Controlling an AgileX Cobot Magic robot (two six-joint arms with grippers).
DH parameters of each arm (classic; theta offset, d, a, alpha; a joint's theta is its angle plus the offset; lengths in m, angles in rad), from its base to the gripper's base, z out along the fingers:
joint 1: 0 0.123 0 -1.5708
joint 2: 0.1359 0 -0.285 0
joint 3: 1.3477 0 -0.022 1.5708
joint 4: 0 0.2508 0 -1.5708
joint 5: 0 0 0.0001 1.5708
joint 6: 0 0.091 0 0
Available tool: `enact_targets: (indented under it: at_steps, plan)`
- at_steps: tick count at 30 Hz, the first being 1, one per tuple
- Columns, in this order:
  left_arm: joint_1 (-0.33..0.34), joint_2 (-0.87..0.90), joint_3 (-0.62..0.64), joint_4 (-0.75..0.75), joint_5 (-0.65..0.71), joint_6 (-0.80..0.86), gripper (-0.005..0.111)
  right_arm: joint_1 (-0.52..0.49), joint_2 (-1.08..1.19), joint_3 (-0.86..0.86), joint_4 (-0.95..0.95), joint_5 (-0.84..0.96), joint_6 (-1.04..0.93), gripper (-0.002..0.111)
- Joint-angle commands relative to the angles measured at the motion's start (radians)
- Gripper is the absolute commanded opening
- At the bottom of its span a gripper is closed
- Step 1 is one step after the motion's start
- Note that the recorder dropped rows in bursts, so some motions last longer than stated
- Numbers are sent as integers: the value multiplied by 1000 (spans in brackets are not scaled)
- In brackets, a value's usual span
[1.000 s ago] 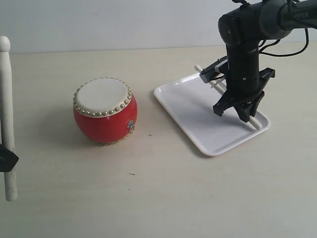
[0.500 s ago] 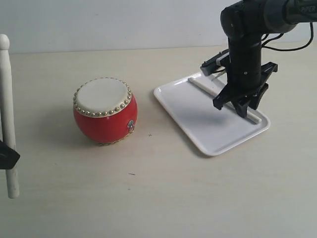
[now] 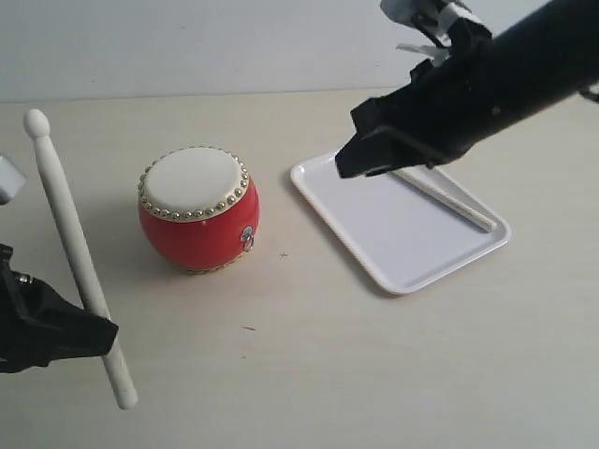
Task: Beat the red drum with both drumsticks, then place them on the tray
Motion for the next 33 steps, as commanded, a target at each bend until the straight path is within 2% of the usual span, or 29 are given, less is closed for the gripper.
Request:
enact_targets:
  at_steps: [1, 5, 9, 13, 24, 33]
  plan:
    - [71, 43, 22, -267, 45, 213, 0, 2, -29, 148, 410, 68, -416, 38]
    - [91, 91, 22, -412, 148, 356, 0, 36, -20, 168, 475, 132, -539, 46]
    - [91, 138, 22, -407, 230, 405, 0, 117, -19, 154, 484, 127, -595, 50]
    - [91, 157, 22, -400, 262, 410, 0, 186, -5, 129, 469, 45, -601, 50]
    - [91, 159, 22, -382, 240, 424, 0, 333, 68, 20, 437, 42, -588, 50]
    - [91, 159, 22, -380, 234, 424, 0, 409, 131, -45, 435, 36, -589, 50]
